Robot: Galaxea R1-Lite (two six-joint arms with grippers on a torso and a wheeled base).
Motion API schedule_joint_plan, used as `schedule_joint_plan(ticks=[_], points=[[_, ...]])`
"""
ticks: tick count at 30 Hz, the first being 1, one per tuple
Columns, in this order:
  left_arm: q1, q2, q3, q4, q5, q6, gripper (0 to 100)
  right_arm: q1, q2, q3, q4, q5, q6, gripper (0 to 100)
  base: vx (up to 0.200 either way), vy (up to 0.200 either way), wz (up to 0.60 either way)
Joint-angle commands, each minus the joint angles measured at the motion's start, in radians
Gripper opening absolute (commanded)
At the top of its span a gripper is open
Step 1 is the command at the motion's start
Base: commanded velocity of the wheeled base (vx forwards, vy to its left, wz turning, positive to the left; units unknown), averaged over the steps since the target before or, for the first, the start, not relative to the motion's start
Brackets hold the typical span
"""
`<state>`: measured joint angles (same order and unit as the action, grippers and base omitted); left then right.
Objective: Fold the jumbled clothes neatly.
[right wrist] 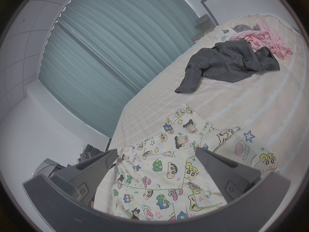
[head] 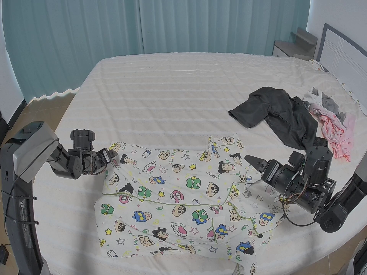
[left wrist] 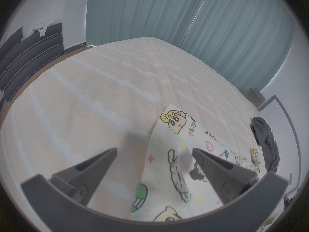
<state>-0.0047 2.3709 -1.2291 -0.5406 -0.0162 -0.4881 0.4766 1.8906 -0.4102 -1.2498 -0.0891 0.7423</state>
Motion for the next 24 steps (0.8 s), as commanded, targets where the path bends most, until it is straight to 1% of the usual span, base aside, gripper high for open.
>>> schedule_joint_plan(ticks=[1,2,6,7,8,9,11,12,13,14,16,18,20,23,24], points=[[0.009,-0.087,0.069,0.002,-0.013,-0.004,100,-0.001,-0.004,-0.001,0.000,0.000,0.000,100,0.000,0.000,0.00],[0.000,-0.165,0.158,0.001,-0.038,-0.003,100,-0.001,-0.001,-0.001,0.000,0.000,0.000,100,0.000,0.000,0.00],[-0.014,-0.312,0.315,0.002,-0.108,-0.003,100,-0.003,-0.004,0.001,0.000,0.000,-0.001,100,0.000,0.000,0.00],[-0.014,-0.348,0.356,0.002,-0.119,-0.006,100,-0.004,-0.004,0.001,0.000,0.000,-0.003,100,0.000,0.000,0.00],[-0.014,-0.352,0.362,0.002,-0.120,-0.006,100,-0.006,-0.004,0.001,0.000,0.000,-0.004,100,0.000,0.000,0.00],[-0.014,-0.417,0.447,-0.001,-0.131,-0.026,100,-0.007,0.002,-0.001,0.000,0.002,-0.004,100,0.000,0.000,0.00],[-0.024,-0.486,0.548,-0.010,-0.148,-0.037,100,-0.007,0.013,-0.001,0.000,0.009,0.000,100,0.000,0.000,0.00],[-0.026,-0.492,0.556,-0.012,-0.151,-0.037,100,-0.007,0.016,-0.001,0.000,0.009,0.002,100,0.000,0.000,0.00],[-0.064,-0.568,0.655,-0.039,-0.188,-0.038,100,-0.007,0.048,-0.004,0.000,0.012,0.005,100,0.000,0.000,0.00],[-0.084,-0.610,0.717,-0.062,-0.205,-0.038,100,-0.007,0.065,-0.009,-0.002,0.008,0.002,100,0.000,0.000,0.00],[-0.117,-0.668,0.800,-0.102,-0.206,-0.047,100,-0.006,0.073,-0.010,-0.007,0.003,-0.001,100,0.000,0.000,0.00],[-0.173,-0.731,0.881,-0.142,-0.203,-0.096,100,-0.006,0.065,-0.002,-0.011,0.003,-0.004,100,0.000,0.000,0.00],[-0.233,-0.802,0.944,-0.159,-0.194,-0.182,100,-0.006,0.056,0.002,-0.011,0.003,-0.006,100,-0.200,0.000,0.00],[-0.287,-0.846,0.990,-0.157,-0.183,-0.257,100,-0.003,0.058,0.005,-0.011,0.003,-0.006,100,-0.200,0.000,0.00],[-0.311,-0.849,1.008,-0.157,-0.163,-0.308,100,0.000,0.062,0.008,-0.011,0.005,-0.004,100,-0.200,0.000,0.00]])
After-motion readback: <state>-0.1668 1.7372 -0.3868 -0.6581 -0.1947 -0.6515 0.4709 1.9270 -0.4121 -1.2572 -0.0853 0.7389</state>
